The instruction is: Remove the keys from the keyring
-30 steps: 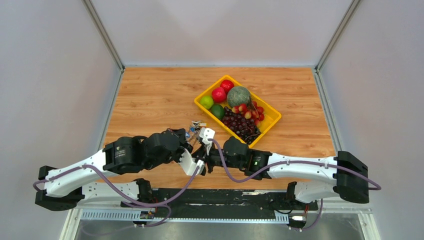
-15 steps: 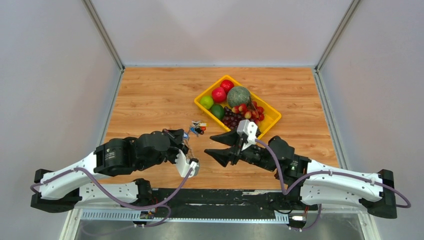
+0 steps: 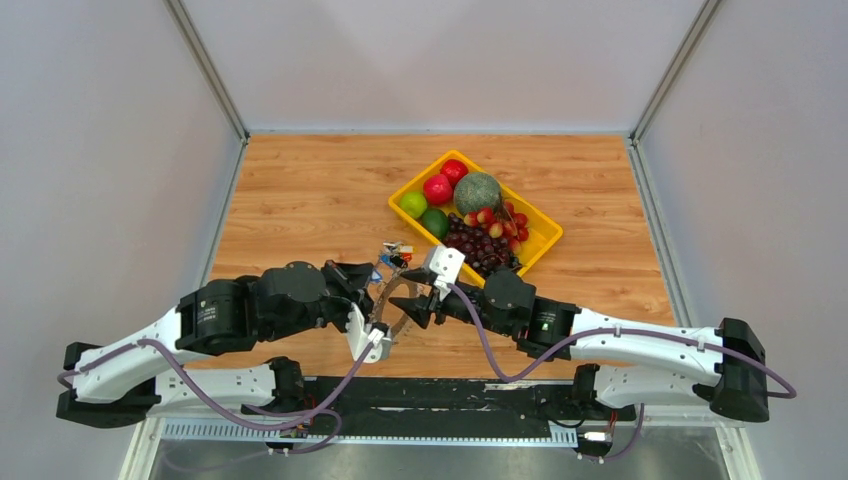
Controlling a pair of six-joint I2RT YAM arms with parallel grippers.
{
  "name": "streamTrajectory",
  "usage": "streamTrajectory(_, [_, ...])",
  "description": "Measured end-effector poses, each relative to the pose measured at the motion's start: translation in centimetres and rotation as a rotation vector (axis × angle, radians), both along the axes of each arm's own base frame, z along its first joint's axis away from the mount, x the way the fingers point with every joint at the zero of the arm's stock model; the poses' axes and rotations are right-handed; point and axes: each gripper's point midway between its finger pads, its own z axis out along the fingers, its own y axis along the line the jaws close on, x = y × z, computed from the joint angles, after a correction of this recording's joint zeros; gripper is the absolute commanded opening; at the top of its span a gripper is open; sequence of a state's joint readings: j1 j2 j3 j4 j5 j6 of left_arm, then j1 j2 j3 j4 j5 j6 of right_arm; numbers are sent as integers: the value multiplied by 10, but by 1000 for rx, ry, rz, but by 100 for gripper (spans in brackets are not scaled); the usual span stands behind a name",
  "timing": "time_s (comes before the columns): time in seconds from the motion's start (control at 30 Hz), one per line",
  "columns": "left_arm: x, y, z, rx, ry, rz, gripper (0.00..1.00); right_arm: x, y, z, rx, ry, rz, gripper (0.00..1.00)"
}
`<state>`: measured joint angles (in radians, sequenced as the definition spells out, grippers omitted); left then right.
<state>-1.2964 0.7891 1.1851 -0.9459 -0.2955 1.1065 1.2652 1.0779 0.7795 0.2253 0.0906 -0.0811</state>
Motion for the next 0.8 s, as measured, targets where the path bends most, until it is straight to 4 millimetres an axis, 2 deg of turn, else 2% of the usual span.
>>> streamTrajectory(0.2, [-7,-4,2,-27,20,-42,0,-11,8,13,43,-19,76,56])
streamTrajectory(0.33, [-11,-8,1,-31,35,-66,0,-22,13,26,83,-59,149,47])
streamTrajectory(0.53, [-16,-13,2,-48,50,-98,0,-27,17,32,100,-93,189,45])
streamTrajectory(0.8, [-20,-14,9,-75,54,-123,0,-33,20,32,100,-106,230,54])
